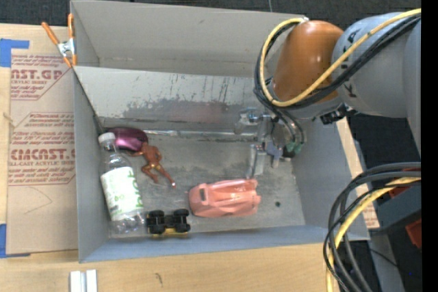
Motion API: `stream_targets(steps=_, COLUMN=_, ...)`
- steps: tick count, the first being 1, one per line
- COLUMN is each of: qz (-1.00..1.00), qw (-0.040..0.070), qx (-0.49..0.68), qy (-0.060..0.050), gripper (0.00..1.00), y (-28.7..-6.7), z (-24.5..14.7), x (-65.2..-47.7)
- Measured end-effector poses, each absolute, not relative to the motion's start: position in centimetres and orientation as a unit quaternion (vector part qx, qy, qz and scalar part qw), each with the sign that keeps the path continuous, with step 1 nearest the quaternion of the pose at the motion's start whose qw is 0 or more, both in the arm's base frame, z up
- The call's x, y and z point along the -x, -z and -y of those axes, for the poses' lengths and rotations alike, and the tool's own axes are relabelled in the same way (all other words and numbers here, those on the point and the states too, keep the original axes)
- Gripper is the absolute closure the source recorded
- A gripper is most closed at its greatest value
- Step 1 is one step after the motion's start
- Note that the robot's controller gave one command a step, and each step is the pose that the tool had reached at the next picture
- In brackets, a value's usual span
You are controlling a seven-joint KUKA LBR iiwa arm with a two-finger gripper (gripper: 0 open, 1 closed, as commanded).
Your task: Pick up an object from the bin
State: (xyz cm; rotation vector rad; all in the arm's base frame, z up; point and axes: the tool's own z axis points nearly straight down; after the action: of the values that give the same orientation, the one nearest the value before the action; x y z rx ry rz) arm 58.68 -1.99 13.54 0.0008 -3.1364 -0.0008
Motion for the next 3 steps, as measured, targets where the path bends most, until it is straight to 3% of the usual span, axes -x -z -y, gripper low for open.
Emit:
stream_targets(steps=1, qz=1.000, qw=-0.001, qx=0.000, qy=0.000, gripper=0.00, y=-14.0, z=2.0, x=-58.8)
stream_targets(steps=2, qz=1.000, qw=0.001, qx=-0.024, qy=0.000, gripper=0.00, y=-13.2, z=-2.4, x=-53.0)
stream_targets(steps=3, qz=0.993, qw=0.004, qx=0.121, qy=0.001, gripper=0.00, y=-12.4, z=1.2, x=-56.9)
